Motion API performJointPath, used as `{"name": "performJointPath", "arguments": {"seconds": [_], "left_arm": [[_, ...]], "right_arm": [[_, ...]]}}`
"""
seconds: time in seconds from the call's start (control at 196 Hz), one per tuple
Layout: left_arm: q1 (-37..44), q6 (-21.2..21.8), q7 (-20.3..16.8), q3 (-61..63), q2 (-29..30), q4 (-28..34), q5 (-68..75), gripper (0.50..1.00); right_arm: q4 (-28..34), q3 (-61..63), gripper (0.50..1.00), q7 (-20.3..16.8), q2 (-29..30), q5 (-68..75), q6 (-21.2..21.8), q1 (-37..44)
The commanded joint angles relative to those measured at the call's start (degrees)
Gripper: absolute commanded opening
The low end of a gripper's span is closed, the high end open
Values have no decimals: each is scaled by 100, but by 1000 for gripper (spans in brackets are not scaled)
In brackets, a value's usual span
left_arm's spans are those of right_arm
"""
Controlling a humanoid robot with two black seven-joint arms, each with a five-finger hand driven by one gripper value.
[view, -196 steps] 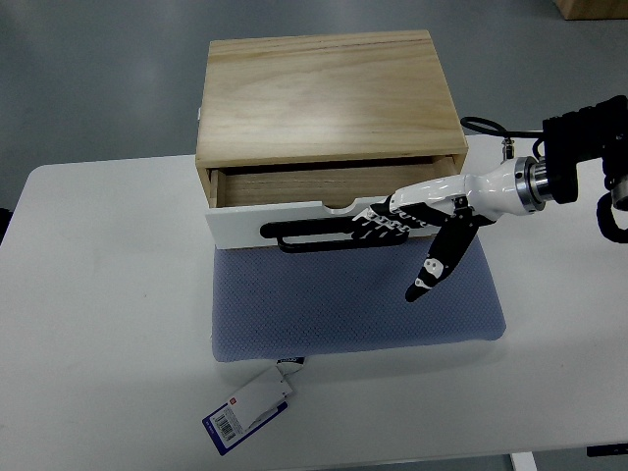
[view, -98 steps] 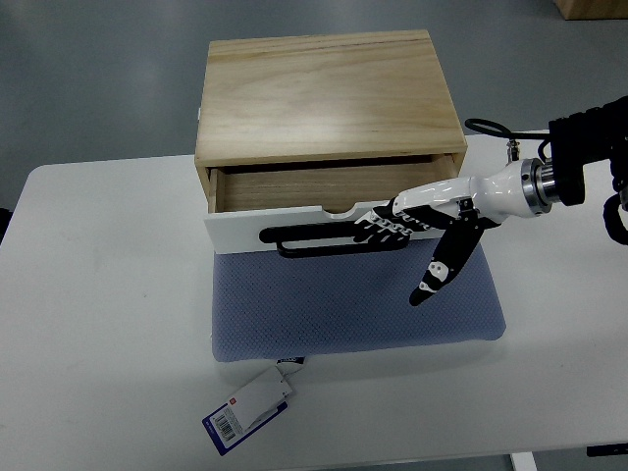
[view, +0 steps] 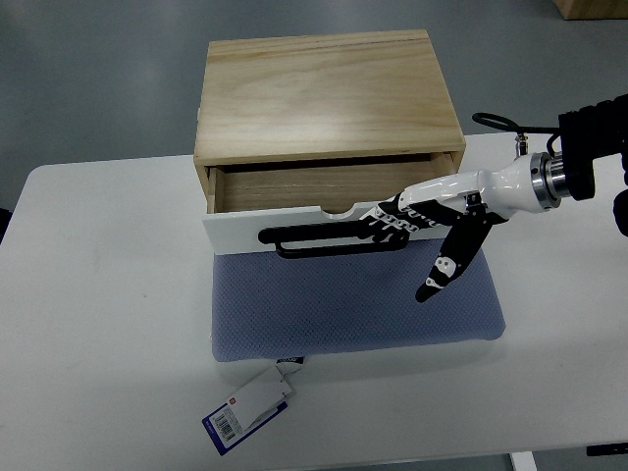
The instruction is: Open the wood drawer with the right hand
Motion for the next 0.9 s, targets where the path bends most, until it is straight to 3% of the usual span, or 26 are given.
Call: {"name": "performJointPath", "arguments": {"seconds": [0.0, 0.392, 0.509, 0.744, 0.795, 0.8, 0.887, 0.897], "left_arm": [[3, 0, 2, 0, 0, 0, 0, 1000], [3, 9, -7, 0, 0, 0, 0, 1000], [-5, 0, 2, 0, 0, 0, 0, 1000], [3, 0, -7, 0, 0, 0, 0, 1000], [3, 0, -7, 0, 0, 0, 0, 1000], [-5, 0, 2, 0, 0, 0, 0, 1000], [-5, 0, -7, 0, 0, 0, 0, 1000], [3, 0, 2, 0, 0, 0, 0, 1000]], "right_arm": [[0, 6, 954, 4, -32, 67, -1, 85], [-18, 103, 954, 13, -559, 946, -1, 595], [-510, 182, 954, 57, -805, 1579, -1, 727], [-2355, 507, 954, 83, -805, 3151, -1, 692], [-2356, 507, 954, 83, -805, 3152, -1, 692], [-2747, 498, 954, 83, -779, 3535, -1, 666], [-2997, 490, 954, 83, -752, 3714, -1, 621], [-3366, 481, 954, 92, -700, 3934, -1, 507]]}}
